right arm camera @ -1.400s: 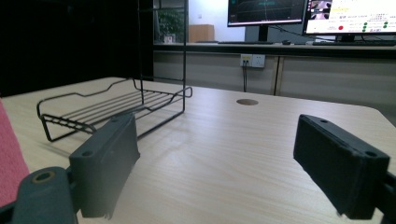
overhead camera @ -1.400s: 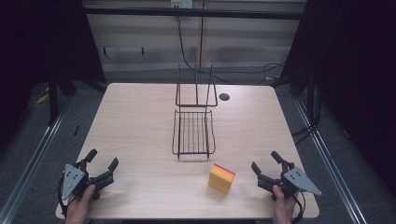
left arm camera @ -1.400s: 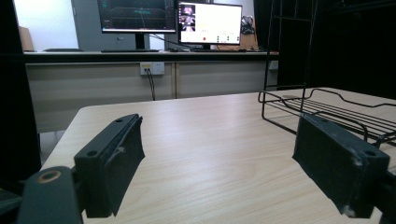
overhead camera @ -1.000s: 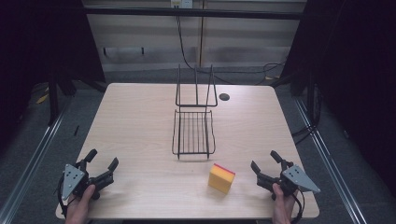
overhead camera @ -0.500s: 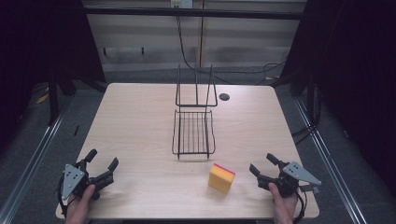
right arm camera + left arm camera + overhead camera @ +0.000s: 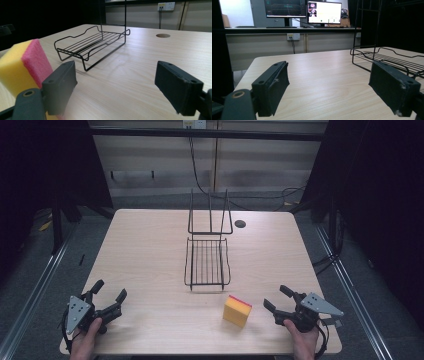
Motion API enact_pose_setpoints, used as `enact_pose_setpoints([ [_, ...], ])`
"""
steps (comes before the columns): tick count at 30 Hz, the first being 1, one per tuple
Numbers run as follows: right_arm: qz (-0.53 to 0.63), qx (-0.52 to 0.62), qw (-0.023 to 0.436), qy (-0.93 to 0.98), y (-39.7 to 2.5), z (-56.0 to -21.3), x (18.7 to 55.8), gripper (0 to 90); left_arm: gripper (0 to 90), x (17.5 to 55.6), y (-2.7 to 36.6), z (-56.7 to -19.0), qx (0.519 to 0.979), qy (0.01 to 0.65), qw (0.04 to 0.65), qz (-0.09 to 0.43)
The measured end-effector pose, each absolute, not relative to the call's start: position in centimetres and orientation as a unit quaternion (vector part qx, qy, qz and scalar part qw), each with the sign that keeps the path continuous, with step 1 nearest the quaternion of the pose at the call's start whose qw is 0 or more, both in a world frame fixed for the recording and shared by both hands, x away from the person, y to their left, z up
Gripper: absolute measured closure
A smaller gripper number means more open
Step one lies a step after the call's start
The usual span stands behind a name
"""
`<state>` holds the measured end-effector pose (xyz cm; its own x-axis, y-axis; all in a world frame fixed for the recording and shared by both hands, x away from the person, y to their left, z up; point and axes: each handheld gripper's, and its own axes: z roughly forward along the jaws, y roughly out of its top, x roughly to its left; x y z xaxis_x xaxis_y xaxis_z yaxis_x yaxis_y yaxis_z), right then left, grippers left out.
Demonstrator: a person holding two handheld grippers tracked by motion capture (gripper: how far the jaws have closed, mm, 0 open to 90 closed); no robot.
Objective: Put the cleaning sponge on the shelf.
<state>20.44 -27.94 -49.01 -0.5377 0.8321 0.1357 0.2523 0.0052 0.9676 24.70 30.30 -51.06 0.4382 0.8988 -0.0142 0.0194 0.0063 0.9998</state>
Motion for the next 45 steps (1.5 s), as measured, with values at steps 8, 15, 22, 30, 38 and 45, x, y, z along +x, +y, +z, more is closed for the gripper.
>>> enact_pose_setpoints([
  [8, 0.595, 0.383, 0.218, 0.672, -27.5, -48.6, 20.3, 21.1, 15.6, 24.7, 30.3, -51.1, 0.601, 0.382, 0.598, 0.368],
  [15, 0.597, 0.37, 0.196, 0.684, -27.3, -48.0, 19.8, 19.5, 15.6, 24.7, 30.3, -51.1, 0.601, 0.382, 0.598, 0.368],
  [22, 0.601, 0.354, 0.201, 0.688, -27.0, -47.1, 19.0, 20.8, 15.6, 24.7, 30.3, -51.1, 0.601, 0.381, 0.598, 0.367],
  [30, 0.606, 0.33, 0.19, 0.698, -26.2, -47.0, 18.6, 26.4, 15.6, 24.7, 30.3, -51.1, 0.601, 0.382, 0.598, 0.368],
  [38, 0.609, 0.312, 0.176, 0.707, -25.1, -46.8, 18.6, 21.9, 15.6, 24.7, 30.3, -51.1, 0.601, 0.382, 0.598, 0.368],
  [45, 0.616, 0.299, 0.16, 0.711, -24.4, -47.0, 18.9, 29.5, 15.6, 24.7, 30.3, -51.1, 0.601, 0.382, 0.598, 0.367],
])
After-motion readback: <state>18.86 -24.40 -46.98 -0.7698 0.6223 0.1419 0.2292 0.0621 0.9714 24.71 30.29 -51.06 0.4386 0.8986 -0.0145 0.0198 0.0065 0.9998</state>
